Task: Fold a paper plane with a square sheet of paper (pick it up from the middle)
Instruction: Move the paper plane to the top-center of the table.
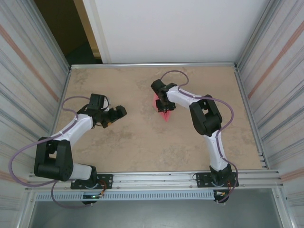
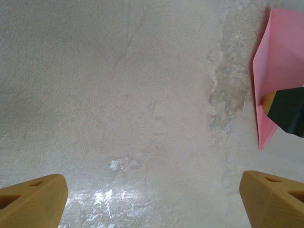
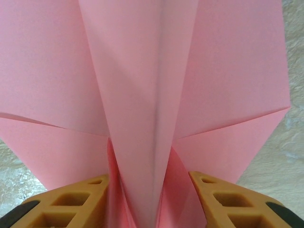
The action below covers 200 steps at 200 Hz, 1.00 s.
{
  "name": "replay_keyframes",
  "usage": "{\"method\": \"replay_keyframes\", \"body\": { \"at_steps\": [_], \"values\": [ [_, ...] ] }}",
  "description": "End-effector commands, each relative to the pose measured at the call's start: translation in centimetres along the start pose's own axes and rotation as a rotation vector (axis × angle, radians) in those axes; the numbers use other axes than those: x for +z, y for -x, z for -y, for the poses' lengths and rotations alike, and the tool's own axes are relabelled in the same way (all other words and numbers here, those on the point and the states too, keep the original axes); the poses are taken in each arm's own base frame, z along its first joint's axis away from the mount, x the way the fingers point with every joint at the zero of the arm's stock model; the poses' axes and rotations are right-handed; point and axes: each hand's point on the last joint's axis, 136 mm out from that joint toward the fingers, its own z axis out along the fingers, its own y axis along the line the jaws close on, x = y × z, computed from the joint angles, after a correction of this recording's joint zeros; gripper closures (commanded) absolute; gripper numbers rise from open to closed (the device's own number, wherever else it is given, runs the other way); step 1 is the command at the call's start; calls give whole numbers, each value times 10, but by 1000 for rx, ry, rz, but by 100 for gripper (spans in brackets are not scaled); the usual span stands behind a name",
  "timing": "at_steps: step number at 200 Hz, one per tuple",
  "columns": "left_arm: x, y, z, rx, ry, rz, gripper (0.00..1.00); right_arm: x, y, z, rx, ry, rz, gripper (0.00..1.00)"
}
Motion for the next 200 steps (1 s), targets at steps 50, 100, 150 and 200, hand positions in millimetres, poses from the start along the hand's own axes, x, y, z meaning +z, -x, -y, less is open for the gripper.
{"method": "replay_keyframes", "body": {
  "at_steps": [50,100,150,200],
  "values": [
    [3,-5,-7,10,15,-22,6,46,-37,15,92,5,-148,53],
    [4,-4,-6,11,12,-20,6,44,-18,26,119,-4,-108,51],
    [4,-2,-4,9,9,-20,6,45,8,25,116,4,-62,50],
    [3,-4,-5,5,8,-17,6,44,7,22,114,5,-64,51]
  ]
}}
